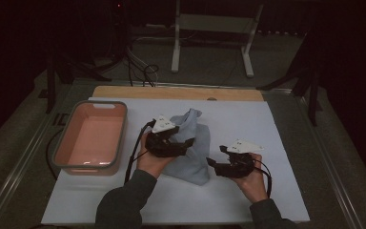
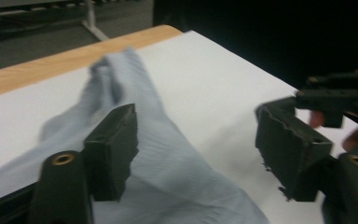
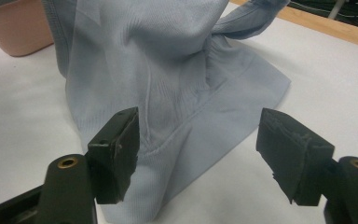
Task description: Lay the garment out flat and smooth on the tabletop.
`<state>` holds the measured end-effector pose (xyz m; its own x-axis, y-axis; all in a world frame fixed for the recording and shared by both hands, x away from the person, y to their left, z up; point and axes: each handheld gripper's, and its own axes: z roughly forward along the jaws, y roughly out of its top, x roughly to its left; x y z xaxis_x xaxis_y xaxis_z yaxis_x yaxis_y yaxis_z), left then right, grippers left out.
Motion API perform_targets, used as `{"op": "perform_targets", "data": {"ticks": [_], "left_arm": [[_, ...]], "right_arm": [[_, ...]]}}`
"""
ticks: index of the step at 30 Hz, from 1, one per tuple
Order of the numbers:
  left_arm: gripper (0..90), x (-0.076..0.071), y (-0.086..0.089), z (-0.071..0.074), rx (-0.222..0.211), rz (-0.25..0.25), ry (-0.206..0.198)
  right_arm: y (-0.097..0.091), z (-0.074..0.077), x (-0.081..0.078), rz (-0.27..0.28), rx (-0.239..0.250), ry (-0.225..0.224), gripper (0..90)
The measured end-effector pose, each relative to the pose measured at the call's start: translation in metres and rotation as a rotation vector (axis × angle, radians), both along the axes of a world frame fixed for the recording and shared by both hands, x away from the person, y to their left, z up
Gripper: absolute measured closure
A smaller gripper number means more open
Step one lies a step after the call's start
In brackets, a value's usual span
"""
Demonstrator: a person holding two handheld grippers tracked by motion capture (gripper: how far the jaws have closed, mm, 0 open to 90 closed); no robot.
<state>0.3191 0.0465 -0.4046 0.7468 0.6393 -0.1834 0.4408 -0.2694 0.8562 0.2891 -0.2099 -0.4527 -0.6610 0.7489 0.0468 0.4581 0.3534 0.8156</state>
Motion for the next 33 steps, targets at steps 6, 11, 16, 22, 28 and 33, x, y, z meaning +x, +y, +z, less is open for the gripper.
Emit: {"op": "perform_targets", "data": {"ticks": [6,11,16,22,28,33], "left_arm": [[42.0,0.002,-0.013,-0.018,0.038,-0.036,0.045],[34.7,0.009,-0.016,-0.034,0.093,-0.009,0.075],[31.4,0.016,-0.014,-0.041,0.156,0.038,0.070],[29.4,0.024,-0.006,-0.052,0.215,0.091,0.090],[56.5,0.026,0.003,-0.056,0.218,0.090,0.112],[80.2,0.027,0.002,-0.063,0.259,0.035,0.155]], "right_arm": [[-0.001,-0.001,-0.002,-0.003,-0.003,0.000,30.3],[-0.002,0.000,-0.001,-0.004,-0.003,-0.004,30.3],[-0.002,-0.002,0.000,-0.007,-0.005,0.000,30.3],[-0.002,-0.002,0.000,-0.006,-0.015,-0.001,30.4],[-0.002,-0.005,0.000,-0.010,-0.030,0.003,30.8],[0.000,-0.007,0.001,-0.004,-0.030,0.013,31.6]]}}
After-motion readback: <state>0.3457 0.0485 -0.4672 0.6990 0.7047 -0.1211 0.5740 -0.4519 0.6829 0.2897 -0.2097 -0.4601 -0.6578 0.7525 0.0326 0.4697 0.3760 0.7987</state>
